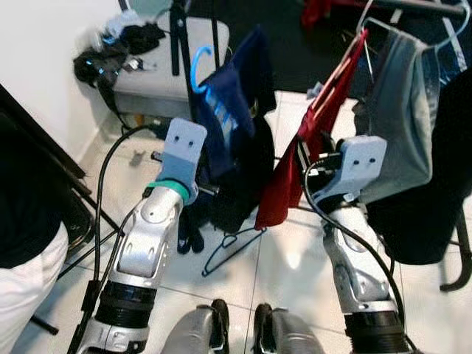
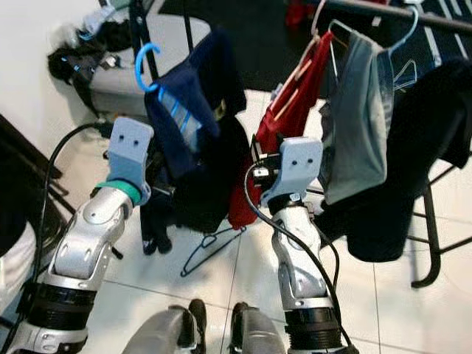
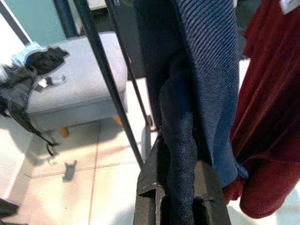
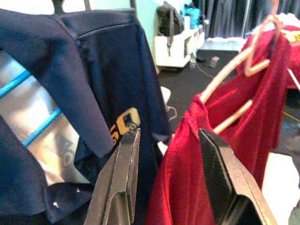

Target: Hang hanger

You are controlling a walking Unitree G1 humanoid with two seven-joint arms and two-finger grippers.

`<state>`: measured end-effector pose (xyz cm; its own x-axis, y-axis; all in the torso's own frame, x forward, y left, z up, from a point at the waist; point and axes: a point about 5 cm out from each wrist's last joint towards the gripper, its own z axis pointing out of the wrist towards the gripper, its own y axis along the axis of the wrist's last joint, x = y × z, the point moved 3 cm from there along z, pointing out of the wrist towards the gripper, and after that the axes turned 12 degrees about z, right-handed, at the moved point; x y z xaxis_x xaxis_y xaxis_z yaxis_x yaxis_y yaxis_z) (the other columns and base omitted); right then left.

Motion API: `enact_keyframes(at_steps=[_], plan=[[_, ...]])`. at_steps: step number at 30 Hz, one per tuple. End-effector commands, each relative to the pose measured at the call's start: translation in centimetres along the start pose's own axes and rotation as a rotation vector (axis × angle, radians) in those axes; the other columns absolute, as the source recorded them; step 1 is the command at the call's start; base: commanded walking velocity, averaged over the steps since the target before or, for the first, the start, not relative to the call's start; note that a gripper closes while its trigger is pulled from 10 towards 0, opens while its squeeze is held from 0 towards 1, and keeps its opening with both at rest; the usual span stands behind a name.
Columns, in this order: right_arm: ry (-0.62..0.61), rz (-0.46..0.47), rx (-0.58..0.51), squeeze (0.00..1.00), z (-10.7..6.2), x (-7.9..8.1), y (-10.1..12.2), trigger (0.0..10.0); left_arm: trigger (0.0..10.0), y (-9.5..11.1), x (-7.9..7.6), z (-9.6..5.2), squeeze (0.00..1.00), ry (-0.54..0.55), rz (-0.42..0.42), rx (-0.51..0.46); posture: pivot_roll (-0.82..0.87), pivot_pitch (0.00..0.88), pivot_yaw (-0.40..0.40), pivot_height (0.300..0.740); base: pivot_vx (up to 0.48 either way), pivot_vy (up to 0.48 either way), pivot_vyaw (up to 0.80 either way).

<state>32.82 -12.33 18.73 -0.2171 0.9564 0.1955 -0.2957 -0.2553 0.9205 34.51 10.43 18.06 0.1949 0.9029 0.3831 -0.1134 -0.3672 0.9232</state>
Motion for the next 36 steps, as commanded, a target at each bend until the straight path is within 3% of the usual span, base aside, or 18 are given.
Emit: enact_keyframes(at_steps=[1, 3, 4, 9, 10, 13, 20, 22, 25, 28, 32, 33, 35, 36], plan=[[0.003, 0.008, 0.014, 0.00, -0.1, 0.5, -0.7, 10.0, 10.0, -0.4, 0.1, -1.5, 0.00, -0.020, 0.023, -0.013, -0.06, 0.026, 0.099, 0.740, 0.000, 0.000, 0.00], [0.003, 0.008, 0.014, 0.00, -0.1, 0.5, -0.7, 10.0, 10.0, -0.4, 0.1, -1.5, 0.00, -0.020, 0.023, -0.013, -0.06, 0.026, 0.099, 0.740, 0.000, 0.000, 0.00], [0.001, 0.004, 0.021, 0.00, 0.0, 0.6, -1.1, 10.0, 10.0, -1.6, 0.3, -2.6, 0.00, -0.031, 0.031, 0.009, -0.06, 0.008, 0.074, 0.740, 0.000, 0.000, 0.00], [-0.006, -0.007, 0.032, 0.00, 0.1, 0.5, -1.4, 10.0, 10.0, -2.5, 0.4, -3.4, 0.00, -0.035, 0.043, 0.027, -0.06, 0.000, 0.061, 0.740, 0.000, 0.000, 0.00], [-0.006, -0.021, 0.047, 0.00, -0.1, 0.4, -1.7, 10.0, 10.0, -3.3, 0.8, -4.2, 0.00, -0.010, 0.051, 0.045, -0.07, 0.000, 0.051, 0.740, 0.000, 0.000, 0.00], [-0.004, -0.031, 0.057, 0.00, -0.3, 0.2, -1.8, 10.0, 10.0, -3.7, 1.2, -4.5, 0.00, 0.020, 0.046, 0.056, -0.07, 0.000, 0.055, 0.740, 0.000, 0.000, 0.00], [0.011, -0.049, 0.095, 0.00, -0.8, -1.0, -1.7, 10.0, 10.0, -3.5, 3.1, -3.3, 0.00, 0.096, 0.021, 0.073, -0.09, 0.027, 0.089, 0.740, 0.000, 0.000, 0.00], [0.022, -0.034, 0.146, 0.00, -1.8, -1.7, -1.9, 10.0, 10.0, -3.5, 4.0, -2.9, 0.00, 0.118, 0.035, 0.083, -0.11, 0.059, 0.102, 0.740, 0.000, 0.000, 0.00], [0.022, -0.034, 0.146, 0.00, -1.8, -1.7, -1.9, 10.0, 10.0, -3.5, 4.0, -2.9, 0.00, 0.118, 0.035, 0.083, -0.11, 0.059, 0.102, 0.740, 0.000, 0.000, 0.00], [0.060, -0.014, 0.281, 0.00, -5.7, -2.3, -2.7, 10.0, 10.0, -3.7, 4.0, -3.2, 0.00, 0.098, 0.135, 0.076, -0.13, 0.072, 0.112, 0.740, 0.000, 0.000, 0.00], [0.053, -0.023, 0.289, 0.00, -6.2, -2.8, -2.5, 10.0, 10.0, -3.8, 3.9, -3.3, 0.00, 0.088, 0.146, 0.072, -0.13, 0.070, 0.110, 0.740, 0.000, 0.000, 0.00], [0.014, -0.024, 0.266, 0.00, -5.7, -3.6, -2.1, 10.0, 10.0, -3.8, 3.9, -3.2, 0.00, 0.093, 0.142, 0.072, -0.13, 0.066, 0.111, 0.740, 0.000, 0.000, 0.00], [0.014, -0.024, 0.266, 0.00, -5.7, -3.6, -2.1, 10.0, 10.0, -3.8, 3.9, -3.2, 0.00, 0.093, 0.142, 0.072, -0.13, 0.066, 0.111, 0.740, 0.000, 0.000, 0.00], [-0.036, -0.009, 0.214, 0.00, -4.4, -4.0, -1.6, 10.0, 10.0, -3.5, 3.9, -3.0, 0.00, 0.104, 0.134, 0.065, -0.13, 0.065, 0.111, 0.740, 0.000, 0.000, 0.00]])
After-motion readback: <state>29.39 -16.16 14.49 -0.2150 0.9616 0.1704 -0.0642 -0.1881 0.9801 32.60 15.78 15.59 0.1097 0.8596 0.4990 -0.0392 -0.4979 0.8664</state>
